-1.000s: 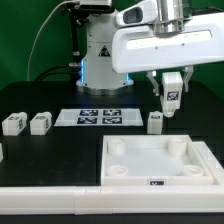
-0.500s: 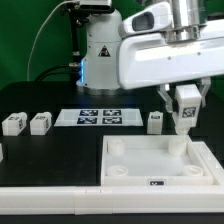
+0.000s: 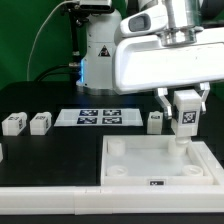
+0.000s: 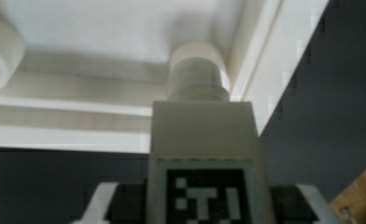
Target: Assemble one leg
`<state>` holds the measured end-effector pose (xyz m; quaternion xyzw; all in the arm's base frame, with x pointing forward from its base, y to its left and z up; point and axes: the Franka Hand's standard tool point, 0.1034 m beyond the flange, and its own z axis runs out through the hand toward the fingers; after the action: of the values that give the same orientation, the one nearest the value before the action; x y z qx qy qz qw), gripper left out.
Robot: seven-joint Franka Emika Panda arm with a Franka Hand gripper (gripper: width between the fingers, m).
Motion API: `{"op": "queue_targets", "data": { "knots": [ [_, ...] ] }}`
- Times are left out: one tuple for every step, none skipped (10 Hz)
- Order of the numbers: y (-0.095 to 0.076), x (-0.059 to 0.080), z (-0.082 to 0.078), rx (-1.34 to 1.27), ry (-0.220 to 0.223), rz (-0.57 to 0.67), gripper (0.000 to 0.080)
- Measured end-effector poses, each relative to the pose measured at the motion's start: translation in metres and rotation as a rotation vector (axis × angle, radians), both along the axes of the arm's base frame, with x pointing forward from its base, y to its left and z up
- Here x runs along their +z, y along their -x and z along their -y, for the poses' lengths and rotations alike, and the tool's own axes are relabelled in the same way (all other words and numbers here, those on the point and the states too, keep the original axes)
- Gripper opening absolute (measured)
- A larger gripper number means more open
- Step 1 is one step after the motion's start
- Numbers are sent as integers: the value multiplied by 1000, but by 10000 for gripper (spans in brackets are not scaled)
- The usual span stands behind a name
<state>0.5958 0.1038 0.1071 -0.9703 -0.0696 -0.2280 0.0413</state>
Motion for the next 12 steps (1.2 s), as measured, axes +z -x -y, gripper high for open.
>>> {"op": "queue_targets", "data": {
  "knots": [
    [2,-2,5,-13,5,107,289],
    [4,-8,5,-13,6,108,289],
    [2,-8,4,-13,5,110,289],
    [-3,-7,1,-11,2,117,290],
    [-7,-8,-1,-10,0,121,290],
    [-11,-9,-2,-10,-2,124,290],
    [-17,-15,-3,-12,-4,124,290],
    [-21,-20,-5,-12,-6,123,290],
    [-22,-23,-5,-12,-7,121,290],
    [-21,-27,-7,-10,-7,117,290],
    [-21,-29,-10,-6,-7,114,290],
    [-19,-32,-10,-5,-7,110,290]
  ]
}}
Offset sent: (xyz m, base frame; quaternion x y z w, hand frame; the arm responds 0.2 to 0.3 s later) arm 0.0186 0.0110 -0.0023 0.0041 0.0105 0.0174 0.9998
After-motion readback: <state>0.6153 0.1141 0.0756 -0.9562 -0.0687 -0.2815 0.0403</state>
